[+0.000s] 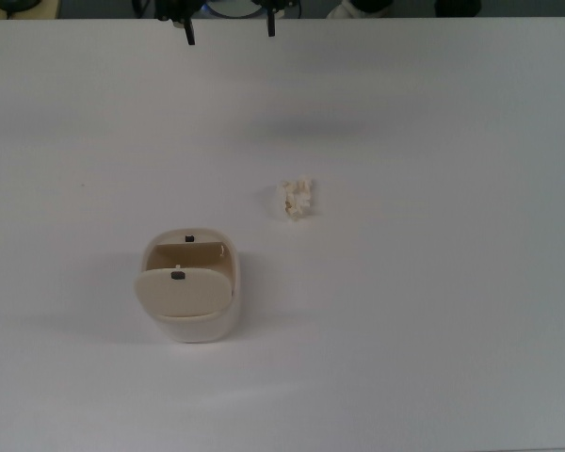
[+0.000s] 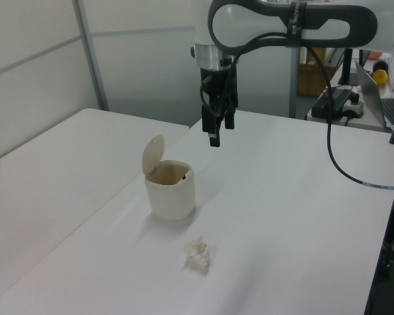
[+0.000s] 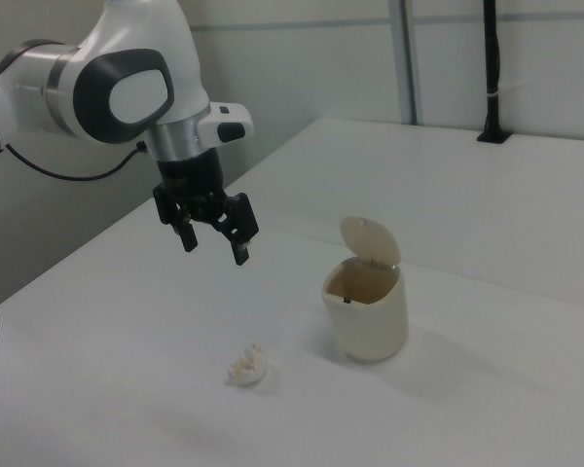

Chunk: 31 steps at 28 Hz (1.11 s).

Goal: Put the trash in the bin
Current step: 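Move the gripper down toward the crumpled white paper ball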

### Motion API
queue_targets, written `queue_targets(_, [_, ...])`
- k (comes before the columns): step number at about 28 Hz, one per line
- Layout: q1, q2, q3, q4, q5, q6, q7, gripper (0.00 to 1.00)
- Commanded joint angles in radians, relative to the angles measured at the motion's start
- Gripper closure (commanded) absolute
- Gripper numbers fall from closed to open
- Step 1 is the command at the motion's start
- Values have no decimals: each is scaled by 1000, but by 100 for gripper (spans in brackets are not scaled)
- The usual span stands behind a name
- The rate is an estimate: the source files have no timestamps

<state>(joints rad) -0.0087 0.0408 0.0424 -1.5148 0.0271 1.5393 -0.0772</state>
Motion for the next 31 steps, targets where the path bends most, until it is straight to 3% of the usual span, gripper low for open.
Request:
queue_targets(1, [4, -2, 2, 7, -9, -16, 17, 0])
queue_targets(8, [29, 7, 22, -27, -21, -13, 10, 0])
queue_targets(12, [70, 13, 22, -65, -56, 8, 19, 0])
queue_targets(20, [116, 14, 25, -206, -65, 185, 194, 0])
queue_targets(28, [116, 34, 43, -307, -65, 277, 237, 0])
queue_targets(31, [116, 65, 50, -341, -91, 329, 252, 0])
